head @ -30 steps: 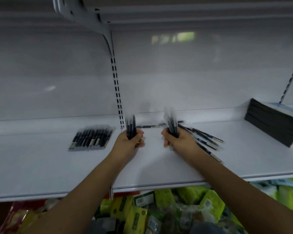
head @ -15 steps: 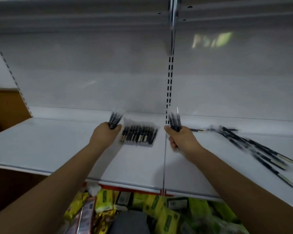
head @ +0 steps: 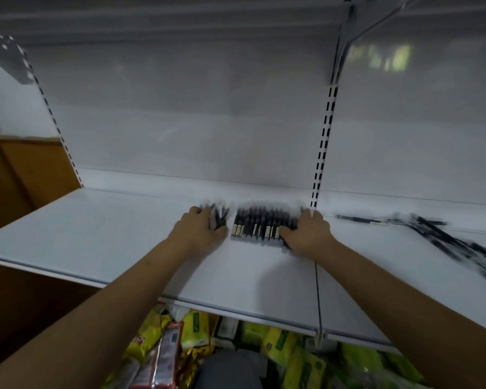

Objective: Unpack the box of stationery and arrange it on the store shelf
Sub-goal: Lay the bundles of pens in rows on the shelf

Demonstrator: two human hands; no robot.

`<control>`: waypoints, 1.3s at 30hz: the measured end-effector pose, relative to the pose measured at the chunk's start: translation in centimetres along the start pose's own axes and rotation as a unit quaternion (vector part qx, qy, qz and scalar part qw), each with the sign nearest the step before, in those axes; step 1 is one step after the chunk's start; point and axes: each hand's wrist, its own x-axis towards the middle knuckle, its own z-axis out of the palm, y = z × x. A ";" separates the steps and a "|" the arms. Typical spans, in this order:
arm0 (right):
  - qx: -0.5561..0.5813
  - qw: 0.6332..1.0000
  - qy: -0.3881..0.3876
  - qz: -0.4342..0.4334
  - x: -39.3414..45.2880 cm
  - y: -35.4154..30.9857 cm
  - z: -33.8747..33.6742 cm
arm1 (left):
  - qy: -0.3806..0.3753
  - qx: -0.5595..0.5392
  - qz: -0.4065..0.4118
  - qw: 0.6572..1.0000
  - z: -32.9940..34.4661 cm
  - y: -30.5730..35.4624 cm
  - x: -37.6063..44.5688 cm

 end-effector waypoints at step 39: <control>-0.061 0.963 0.019 -0.263 -0.3 6.9 0.4 | -0.095 -0.037 0.160 0.982 -1.5 -4.2 0.7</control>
